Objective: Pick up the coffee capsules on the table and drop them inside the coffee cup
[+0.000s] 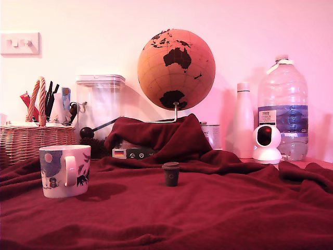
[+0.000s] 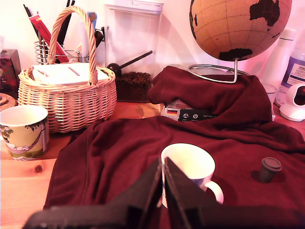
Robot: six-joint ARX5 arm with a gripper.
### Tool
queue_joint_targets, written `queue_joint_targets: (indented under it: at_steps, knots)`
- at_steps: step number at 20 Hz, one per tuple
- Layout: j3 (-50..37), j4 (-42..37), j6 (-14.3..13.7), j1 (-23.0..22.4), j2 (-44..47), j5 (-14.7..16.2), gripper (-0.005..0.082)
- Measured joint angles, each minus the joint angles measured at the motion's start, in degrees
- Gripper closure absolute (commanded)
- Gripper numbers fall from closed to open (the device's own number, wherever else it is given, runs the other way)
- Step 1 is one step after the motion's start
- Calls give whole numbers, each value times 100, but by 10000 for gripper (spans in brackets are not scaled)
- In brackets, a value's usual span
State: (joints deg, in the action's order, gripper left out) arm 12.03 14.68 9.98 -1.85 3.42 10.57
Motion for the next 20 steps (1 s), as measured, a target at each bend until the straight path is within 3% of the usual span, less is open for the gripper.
queue_joint_targets:
  at_steps: [3, 9, 12, 15, 16, 20]
  knots:
    - [-33, 693, -13, 0, -116, 39, 788]
    - [-39, 699, 42, 0, -109, 199, 788]
    - [-39, 673, 186, 0, -109, 540, 788]
    - [-39, 487, 616, -4, -109, 938, 788]
    - [-39, 321, 632, -17, -109, 1091, 788]
    - [-39, 103, 920, -293, -109, 1246, 788]
